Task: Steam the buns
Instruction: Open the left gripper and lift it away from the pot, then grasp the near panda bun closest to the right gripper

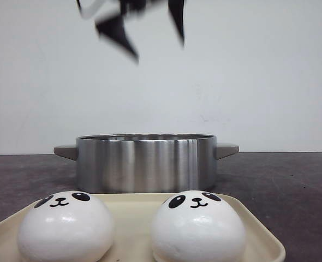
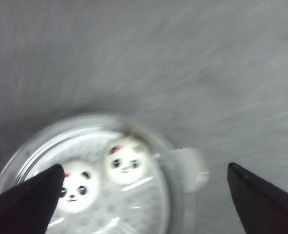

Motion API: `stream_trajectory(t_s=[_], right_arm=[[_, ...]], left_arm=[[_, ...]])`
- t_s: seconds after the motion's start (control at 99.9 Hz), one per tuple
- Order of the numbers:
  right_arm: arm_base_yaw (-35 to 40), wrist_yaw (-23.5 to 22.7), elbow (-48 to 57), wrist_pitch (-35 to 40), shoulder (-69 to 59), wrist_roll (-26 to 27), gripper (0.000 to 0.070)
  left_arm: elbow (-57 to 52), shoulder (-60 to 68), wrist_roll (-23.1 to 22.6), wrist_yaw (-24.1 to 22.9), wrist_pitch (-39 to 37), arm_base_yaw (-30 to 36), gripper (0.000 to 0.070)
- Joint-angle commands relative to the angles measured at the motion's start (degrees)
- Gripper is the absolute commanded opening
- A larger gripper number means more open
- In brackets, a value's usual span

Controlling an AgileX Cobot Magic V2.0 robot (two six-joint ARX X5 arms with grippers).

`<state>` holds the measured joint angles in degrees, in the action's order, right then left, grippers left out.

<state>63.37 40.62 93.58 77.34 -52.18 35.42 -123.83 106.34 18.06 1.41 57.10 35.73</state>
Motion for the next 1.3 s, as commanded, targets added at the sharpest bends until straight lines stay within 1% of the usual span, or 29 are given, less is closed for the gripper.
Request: stream_trajectory(t_s=[0.0, 0.06, 0.19, 0.28, 0.31, 0.36, 0.39, 0.45, 0.48, 0.5, 0.591, 0.651, 0.731, 0.811, 0.981, 1.031, 1.081, 1.201, 1.251, 1.291], right_arm=[[0.68, -3.34, 0.96, 3.26, -1.92, 0.59, 0.0], [0.68, -6.32, 0.96, 3.28, -3.37, 0.59, 0.0], [0.68, -10.4, 0.96, 3.21, -7.21, 0.59, 0.0], [0.68, -14.88, 0.96, 2.56, -10.56, 0.59, 0.0003], [0.68, -16.15, 0.96, 2.29, -11.56, 0.59, 0.0016], [0.68, -17.88, 0.96, 2.23, -13.25, 0.44, 0.0067], [0.68, -18.73, 0.92, 2.32, -14.32, 0.35, 0.0118], [0.68, -20.41, 0.79, 2.69, -16.52, 0.31, 0.0243], [0.68, -21.31, 0.55, 2.8, -17.59, 0.26, 0.0287], [0.68, -21.73, 0.31, 2.82, -18.27, 0.22, 0.0301], [0.68, -22.25, -1.92, 2.12, -21.03, 0.22, 0.0303], [0.68, -22.73, -4.76, 0.02, -22.23, 0.22, 0.0302], [0.55, -25.49, -10.47, -5.49, -22.84, 0.22, 0.0302], [0.35, -28.22, -17.16, -11.91, -23.06, 0.44, 0.0301], [-0.96, -34.29, -29.27, -23.23, -23.08, 4.09, 0.0303], [-1.18, -35.23, -31.56, -25.59, -23.08, 4.96, 0.0316], [-1.38, -36.24, -33.29, -27.45, -23.1, 5.29, 0.0368], [-2.21, -39.5, -35.85, -29.59, -24.11, 5.35, 0.0534], [-2.89, -41.29, -36.37, -29.49, -24.83, 5.35, 0.0566], [-3.32, -42.38, -36.54, -29.35, -25.66, 5.33, 0.0567]], left_arm=[[-1.9, -3.1, -1.51, -0.44, 1.25, 0.87, 0.07], [-1.9, -6.82, -2.75, -0.5, 1.95, 1.73, 0.07], [-1.9, -13.88, -4.04, -0.7, 5.09, 3.98, 0.07], [-1.9, -18.27, -5.51, -2.95, 9.64, 4.94, 0.07], [-1.9, -19.67, -6.03, -4.22, 11.32, 5.25, 0.07], [-1.9, -22.01, -6.78, -6.56, 14.21, 5.64, 0.07], [-1.9, -23.41, -7.04, -7.72, 15.98, 5.9, 0.07], [-1.9, -26.12, -7.13, -9.18, 19.12, 6.29, 0.07], [-1.9, -27.52, -7.15, -9.18, 20.44, 6.45, 0.07], [-1.9, -28.41, -7.15, -9.18, 21.24, 6.51, 0.07], [-1.9, -32.65, -7.13, -9.2, 23.61, 6.58, 0.07], [-1.9, -35.41, -7.08, -9.38, 24.3, 6.58, 0.07], [-1.9, -38.86, -7.08, -10.19, 24.44, 6.58, 0.07], [-1.9, -41.94, -7.08, -12.09, 24.41, 6.58, 0.07], [-1.9, -46.64, -7.15, -17.79, 25.22, 6.58, 0.07], [-1.9, -47.56, -7.23, -19.06, 25.68, 6.58, 0.07], [-1.9, -48.35, -7.52, -19.67, 25.9, 6.58, 0.07], [-1.9, -49.42, -7.56, -19.67, 25.92, 6.58, 0.07], [-1.88, -49.48, -7.56, -19.65, 25.92, 6.58, 0.07], [-1.88, -49.48, -7.56, -19.65, 25.92, 6.58, 0.07]])
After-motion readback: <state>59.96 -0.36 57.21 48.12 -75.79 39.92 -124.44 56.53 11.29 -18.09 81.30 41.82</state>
